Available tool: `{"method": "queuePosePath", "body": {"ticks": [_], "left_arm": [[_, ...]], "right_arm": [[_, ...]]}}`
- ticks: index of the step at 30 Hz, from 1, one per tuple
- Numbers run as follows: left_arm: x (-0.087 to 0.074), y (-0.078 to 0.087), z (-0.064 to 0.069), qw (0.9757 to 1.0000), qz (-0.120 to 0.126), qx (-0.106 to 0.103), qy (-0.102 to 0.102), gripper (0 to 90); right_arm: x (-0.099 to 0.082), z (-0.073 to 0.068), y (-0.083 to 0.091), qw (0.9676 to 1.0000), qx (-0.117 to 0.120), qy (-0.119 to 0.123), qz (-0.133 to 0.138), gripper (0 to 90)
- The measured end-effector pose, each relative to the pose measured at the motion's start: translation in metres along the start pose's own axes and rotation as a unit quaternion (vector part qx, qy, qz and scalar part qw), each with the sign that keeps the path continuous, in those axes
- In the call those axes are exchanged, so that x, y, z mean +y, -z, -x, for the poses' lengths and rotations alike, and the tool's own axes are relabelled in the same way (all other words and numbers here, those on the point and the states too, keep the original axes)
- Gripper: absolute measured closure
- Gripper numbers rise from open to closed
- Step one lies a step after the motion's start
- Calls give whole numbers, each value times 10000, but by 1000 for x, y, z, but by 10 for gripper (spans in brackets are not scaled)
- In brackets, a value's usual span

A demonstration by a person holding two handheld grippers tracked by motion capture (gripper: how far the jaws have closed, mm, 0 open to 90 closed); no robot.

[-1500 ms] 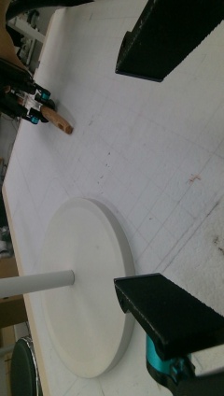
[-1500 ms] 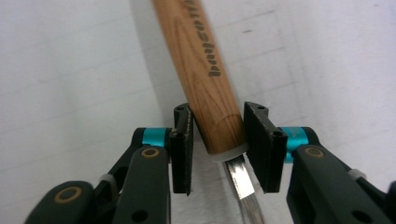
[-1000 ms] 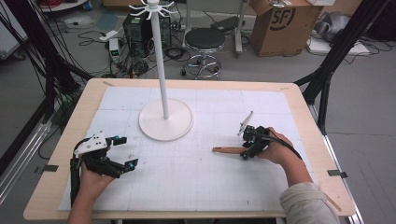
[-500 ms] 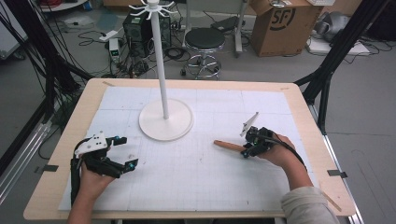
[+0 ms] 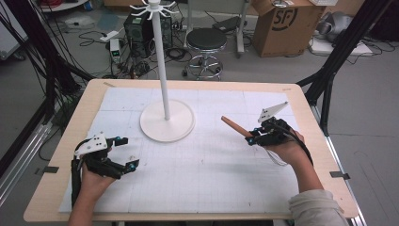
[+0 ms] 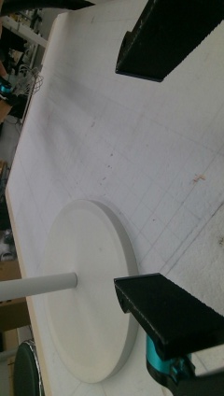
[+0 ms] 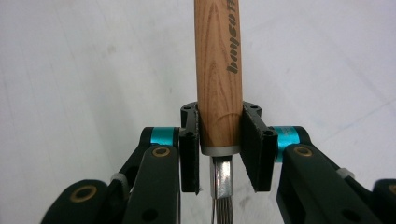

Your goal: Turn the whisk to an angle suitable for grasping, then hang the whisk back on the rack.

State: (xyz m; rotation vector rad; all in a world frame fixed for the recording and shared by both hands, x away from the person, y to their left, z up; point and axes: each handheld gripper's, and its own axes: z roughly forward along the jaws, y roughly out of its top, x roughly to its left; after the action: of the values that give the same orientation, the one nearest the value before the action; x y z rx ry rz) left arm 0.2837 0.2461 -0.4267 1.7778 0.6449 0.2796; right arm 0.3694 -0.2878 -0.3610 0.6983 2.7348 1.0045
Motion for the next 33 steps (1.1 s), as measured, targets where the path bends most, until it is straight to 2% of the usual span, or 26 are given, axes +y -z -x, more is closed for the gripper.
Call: {"method": "queuePosePath", "body": {"ticks": [1, 2, 3, 4, 5, 9, 15, 17, 18, 19, 20, 22, 23, 24, 26, 30, 33], "left_arm": [[0, 0, 0, 10000, 18, -1, 15, 17], [0, 1, 0, 10000, 22, 5, 8, 17], [0, 1, 0, 10000, 32, -3, 23, 17], [1, 1, 0, 10000, 35, -1, 24, 17], [1, 2, 0, 10000, 32, 9, 7, 17], [3, 2, 1, 10000, 43, 12, -32, 17], [3, 1, 1, 10000, 48, -19, -35, 17], [4, 1, 1, 10000, 45, -17, -40, 17], [4, 1, 1, 10000, 58, -21, -32, 17], [4, 0, 1, 10000, 59, -26, -49, 17], [5, 0, 2, 10000, 50, -21, -51, 17], [6, 0, 2, 10000, 64, -30, -70, 17], [6, 0, 3, 9999, 67, -36, -65, 17], [6, 0, 3, 10000, 49, -45, -65, 17], [6, -2, 3, 10000, 24, -42, -61, 16], [6, -3, 5, 10000, 22, -51, -64, 17], [6, -3, 5, 10000, 7, -62, -70, 17]], "right_arm": [[0, 0, 0, 10000, 0, 0, 0, 710], [3, -1, 5, 9996, 8, -53, 293, 710], [3, -1, 5, 9996, 8, -53, 293, 710], [5, -1, 7, 9991, 36, -61, 422, 710], [10, -3, 11, 9979, 55, -62, 640, 710], [19, -7, 18, 9945, 110, -47, 1040, 710], [33, -12, 25, 9904, 200, 38, 1364, 710], [38, -15, 26, 9876, 203, 67, 1552, 710], [42, -17, 27, 9843, 236, 79, 1748, 710], [42, -17, 27, 9843, 236, 79, 1748, 710], [46, -16, 27, 9805, 268, 29, 1949, 710], [46, -16, 27, 9796, 272, -25, 1991, 710], [48, -15, 27, 9781, 273, -39, 2064, 710], [51, -13, 26, 9748, 304, -108, 2207, 710], [52, -13, 27, 9738, 301, -153, 2249, 710], [67, -12, 31, 9710, 236, -86, 2379, 710], [74, -12, 34, 9706, 238, -37, 2393, 710]]}}
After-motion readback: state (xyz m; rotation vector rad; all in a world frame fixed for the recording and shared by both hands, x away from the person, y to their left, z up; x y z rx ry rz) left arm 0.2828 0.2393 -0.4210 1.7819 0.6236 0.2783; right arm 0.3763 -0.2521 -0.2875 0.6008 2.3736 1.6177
